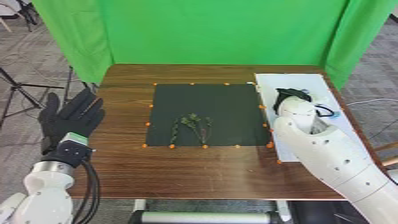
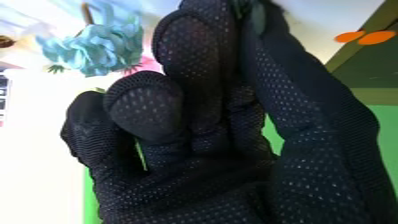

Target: Arrange flowers

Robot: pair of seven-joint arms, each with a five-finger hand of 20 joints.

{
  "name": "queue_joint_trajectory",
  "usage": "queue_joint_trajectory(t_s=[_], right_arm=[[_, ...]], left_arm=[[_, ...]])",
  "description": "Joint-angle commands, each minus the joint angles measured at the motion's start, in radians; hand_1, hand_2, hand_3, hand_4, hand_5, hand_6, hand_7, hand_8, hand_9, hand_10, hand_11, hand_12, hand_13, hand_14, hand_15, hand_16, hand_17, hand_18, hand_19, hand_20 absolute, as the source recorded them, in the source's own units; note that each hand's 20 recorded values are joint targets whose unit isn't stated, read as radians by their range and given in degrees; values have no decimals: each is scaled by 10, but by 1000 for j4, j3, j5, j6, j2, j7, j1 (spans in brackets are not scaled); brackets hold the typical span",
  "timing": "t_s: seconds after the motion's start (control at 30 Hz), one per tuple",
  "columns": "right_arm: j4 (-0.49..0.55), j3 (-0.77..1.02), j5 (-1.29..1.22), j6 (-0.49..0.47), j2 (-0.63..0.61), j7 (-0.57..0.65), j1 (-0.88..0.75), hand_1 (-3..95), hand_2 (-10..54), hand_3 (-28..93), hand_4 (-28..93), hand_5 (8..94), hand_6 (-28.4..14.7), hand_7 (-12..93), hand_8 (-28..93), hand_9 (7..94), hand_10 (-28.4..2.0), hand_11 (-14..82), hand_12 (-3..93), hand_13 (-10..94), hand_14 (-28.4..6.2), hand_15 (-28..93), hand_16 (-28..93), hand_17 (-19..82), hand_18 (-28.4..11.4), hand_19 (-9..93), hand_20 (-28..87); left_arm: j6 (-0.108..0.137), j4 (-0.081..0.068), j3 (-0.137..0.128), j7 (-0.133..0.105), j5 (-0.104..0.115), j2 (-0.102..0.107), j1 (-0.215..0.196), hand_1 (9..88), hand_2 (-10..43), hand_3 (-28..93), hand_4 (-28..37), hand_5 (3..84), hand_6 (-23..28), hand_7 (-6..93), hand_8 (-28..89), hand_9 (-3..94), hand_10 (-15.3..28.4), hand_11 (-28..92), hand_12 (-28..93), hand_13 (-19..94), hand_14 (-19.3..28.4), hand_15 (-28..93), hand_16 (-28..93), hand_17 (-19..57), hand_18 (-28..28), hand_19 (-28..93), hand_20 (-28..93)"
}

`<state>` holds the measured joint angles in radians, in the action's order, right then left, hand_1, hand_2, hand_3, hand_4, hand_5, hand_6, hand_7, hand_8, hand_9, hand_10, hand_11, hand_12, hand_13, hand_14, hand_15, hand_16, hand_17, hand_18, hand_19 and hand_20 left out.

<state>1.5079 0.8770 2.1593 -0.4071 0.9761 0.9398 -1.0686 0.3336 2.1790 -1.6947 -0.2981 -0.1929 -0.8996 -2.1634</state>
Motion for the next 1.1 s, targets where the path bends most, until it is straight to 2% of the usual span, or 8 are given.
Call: queue_joint_trajectory(t_s=[0.03,0.17,0.23,0.3,0.47,0.6,0.8,1.1], right_arm=[[-10,-20,7,49,-28,-32,-137,560,-95,693,-252,764,-17,373,215,860,-101,361,464,816,-91,651,371,518,-239,932,503],[104,55,31,128,-74,-42,-194,560,-95,706,-247,762,-18,376,224,862,-100,353,473,818,-90,649,374,520,-240,932,504],[174,91,65,178,-101,-64,-234,559,-95,708,-245,761,-17,378,227,863,-100,351,476,818,-90,648,375,520,-240,932,504],[232,106,114,250,-128,-96,-267,560,-95,709,-243,758,-17,380,229,863,-101,350,477,818,-90,648,376,521,-240,932,504],[360,138,129,301,-152,-134,-323,558,-95,712,-237,752,-19,389,232,863,-103,341,470,817,-92,642,377,517,-240,932,497],[426,148,104,315,-131,-146,-341,557,-95,714,-233,748,-21,395,230,864,-103,337,469,817,-93,640,376,517,-241,932,491],[432,167,-16,287,-16,-111,-347,553,-95,712,-227,748,-22,399,224,864,-103,336,466,817,-93,639,374,516,-241,932,486],[410,130,8,250,105,-77,-378,551,-95,709,-218,746,-26,402,221,863,-105,340,466,817,-94,640,372,519,-242,932,482]], left_arm=[[-4,-1,-3,-2,2,-5,-8,246,156,695,-283,406,81,162,-90,309,138,218,86,195,125,329,-114,-53,88,276,63],[-2,3,-8,-11,5,-5,-20,246,156,696,-283,406,81,161,-90,310,138,220,86,195,125,328,-115,-53,88,276,63],[0,6,-15,-2,-6,-15,-25,246,156,695,-283,406,81,161,-90,310,138,219,85,194,125,328,-115,-53,88,275,63],[3,7,-21,-8,-7,-14,-33,246,156,695,-283,406,81,161,-91,310,138,219,85,194,125,328,-115,-53,88,275,63],[5,12,-25,-23,2,-8,-47,246,155,696,-283,406,81,160,-90,310,138,217,84,194,125,327,-114,-53,88,275,63],[1,9,-18,-8,-6,-11,-41,247,155,695,-283,406,80,161,-90,309,138,217,86,194,124,326,-114,-53,88,276,63],[0,6,-7,-6,-4,-10,-37,247,155,694,-283,405,80,160,-90,309,138,217,86,193,124,328,-115,-54,88,276,63],[-2,-3,13,-3,-7,-8,-12,247,155,695,-283,404,78,162,-90,307,138,216,85,192,123,325,-114,-54,88,277,63]])
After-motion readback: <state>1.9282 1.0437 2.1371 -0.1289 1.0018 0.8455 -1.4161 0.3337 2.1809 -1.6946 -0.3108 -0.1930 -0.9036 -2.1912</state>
